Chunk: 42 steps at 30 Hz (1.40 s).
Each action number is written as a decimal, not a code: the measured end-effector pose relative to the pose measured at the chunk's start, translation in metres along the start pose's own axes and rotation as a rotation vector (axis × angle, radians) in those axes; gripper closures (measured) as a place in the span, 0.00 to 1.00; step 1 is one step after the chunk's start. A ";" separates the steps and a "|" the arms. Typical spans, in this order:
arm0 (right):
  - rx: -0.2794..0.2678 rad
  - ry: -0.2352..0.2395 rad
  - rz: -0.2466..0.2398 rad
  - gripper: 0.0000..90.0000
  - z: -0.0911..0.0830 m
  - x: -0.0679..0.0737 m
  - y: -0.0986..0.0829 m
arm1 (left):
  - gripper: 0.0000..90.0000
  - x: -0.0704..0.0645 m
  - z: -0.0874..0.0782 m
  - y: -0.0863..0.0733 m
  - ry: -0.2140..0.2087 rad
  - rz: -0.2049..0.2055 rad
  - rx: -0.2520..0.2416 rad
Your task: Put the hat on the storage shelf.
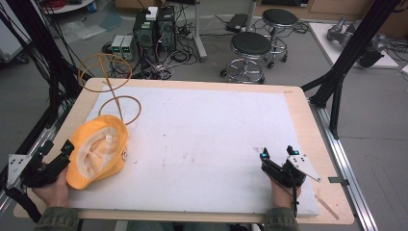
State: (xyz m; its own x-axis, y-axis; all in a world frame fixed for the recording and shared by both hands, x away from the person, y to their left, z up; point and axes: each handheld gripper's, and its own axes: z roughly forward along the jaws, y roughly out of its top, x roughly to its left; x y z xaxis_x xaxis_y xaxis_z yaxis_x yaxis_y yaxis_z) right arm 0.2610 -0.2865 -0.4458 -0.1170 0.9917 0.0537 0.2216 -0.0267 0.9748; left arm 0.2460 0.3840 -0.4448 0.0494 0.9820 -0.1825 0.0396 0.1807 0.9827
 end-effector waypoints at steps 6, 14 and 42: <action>-0.004 0.002 0.003 0.14 0.000 -0.001 0.000 | 0.33 -0.001 0.000 0.000 -0.001 0.002 -0.003; 0.004 0.001 0.006 0.14 0.000 -0.001 0.000 | 0.33 0.000 0.000 0.000 -0.003 -0.006 -0.003; 0.007 0.004 0.008 0.14 0.001 -0.001 -0.001 | 0.33 0.000 0.009 0.004 -0.058 -0.027 0.052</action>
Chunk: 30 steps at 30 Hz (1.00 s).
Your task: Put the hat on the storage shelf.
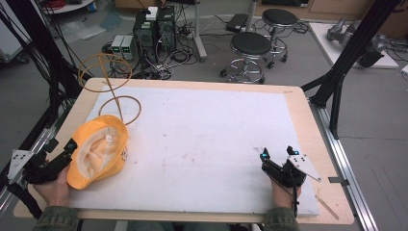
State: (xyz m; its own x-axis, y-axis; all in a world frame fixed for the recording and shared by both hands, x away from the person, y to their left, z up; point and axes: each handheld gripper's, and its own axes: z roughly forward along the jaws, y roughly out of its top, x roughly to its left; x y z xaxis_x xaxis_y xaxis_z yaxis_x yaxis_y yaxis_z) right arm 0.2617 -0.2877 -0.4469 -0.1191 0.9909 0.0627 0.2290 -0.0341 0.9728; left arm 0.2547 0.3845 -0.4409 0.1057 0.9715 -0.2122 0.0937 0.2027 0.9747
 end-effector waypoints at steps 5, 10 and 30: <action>0.002 -0.001 -0.005 0.14 0.001 0.000 0.000 | 0.33 0.001 0.003 0.001 -0.001 0.000 0.034; 0.002 0.002 -0.006 0.14 0.001 0.000 0.000 | 0.33 0.004 0.010 0.003 -0.002 -0.013 0.094; 0.005 0.004 -0.014 0.14 0.001 0.000 0.000 | 0.73 0.002 0.023 0.003 -0.079 -0.078 0.306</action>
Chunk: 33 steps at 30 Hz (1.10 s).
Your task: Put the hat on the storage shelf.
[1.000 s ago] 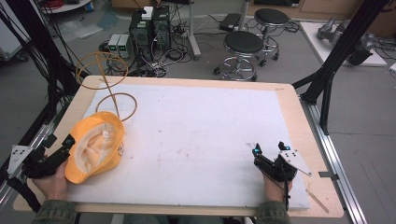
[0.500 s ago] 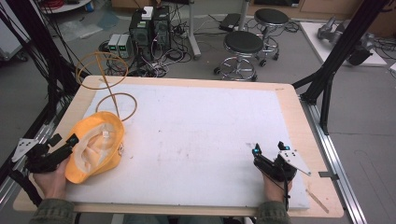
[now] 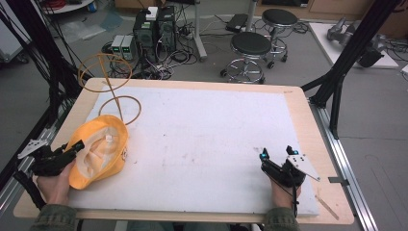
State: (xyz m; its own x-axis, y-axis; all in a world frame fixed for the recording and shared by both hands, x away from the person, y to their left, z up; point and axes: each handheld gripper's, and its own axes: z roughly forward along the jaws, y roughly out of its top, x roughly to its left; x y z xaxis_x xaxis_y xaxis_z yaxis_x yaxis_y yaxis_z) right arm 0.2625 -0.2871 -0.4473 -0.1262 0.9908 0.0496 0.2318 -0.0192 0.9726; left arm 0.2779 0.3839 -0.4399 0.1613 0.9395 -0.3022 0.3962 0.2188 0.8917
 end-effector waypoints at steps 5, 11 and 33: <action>0.003 0.001 0.003 0.14 0.000 0.001 0.000 | 0.97 -0.002 -0.001 0.001 0.013 0.017 0.011; 0.003 0.000 0.002 0.14 0.000 0.000 0.000 | 0.98 -0.005 -0.003 0.000 0.011 0.032 0.002; -0.006 -0.008 -0.008 0.14 -0.002 -0.001 0.000 | 0.98 -0.021 -0.004 0.008 -0.025 0.130 -0.104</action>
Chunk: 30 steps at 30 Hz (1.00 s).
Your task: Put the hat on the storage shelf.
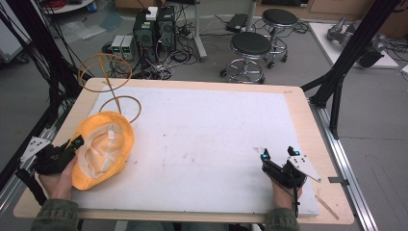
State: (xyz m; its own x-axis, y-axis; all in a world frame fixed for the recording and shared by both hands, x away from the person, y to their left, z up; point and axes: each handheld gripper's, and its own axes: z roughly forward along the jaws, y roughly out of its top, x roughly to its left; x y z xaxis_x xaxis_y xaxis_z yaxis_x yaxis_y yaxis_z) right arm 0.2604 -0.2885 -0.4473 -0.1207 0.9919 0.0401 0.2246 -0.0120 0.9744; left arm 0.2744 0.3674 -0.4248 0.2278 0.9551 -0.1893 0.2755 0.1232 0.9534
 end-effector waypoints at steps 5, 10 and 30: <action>0.007 0.001 -0.014 0.14 0.002 0.003 0.000 | 0.98 -0.003 -0.001 0.007 0.013 -0.006 -0.040; 0.001 -0.002 -0.014 0.14 0.003 0.003 0.001 | 0.98 -0.011 -0.004 0.017 0.023 0.018 -0.085; 0.000 -0.009 -0.036 0.14 0.005 0.011 0.002 | 0.98 -0.043 -0.029 0.070 0.250 0.184 -0.293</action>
State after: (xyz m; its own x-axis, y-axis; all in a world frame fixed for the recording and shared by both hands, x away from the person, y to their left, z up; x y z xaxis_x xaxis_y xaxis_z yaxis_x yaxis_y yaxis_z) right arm 0.2646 -0.2773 -0.4461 -0.1203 0.9927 0.0033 0.2200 0.0234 0.9752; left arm 0.2562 0.3424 -0.3432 0.0051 0.9998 0.0185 -0.0335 -0.0183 0.9993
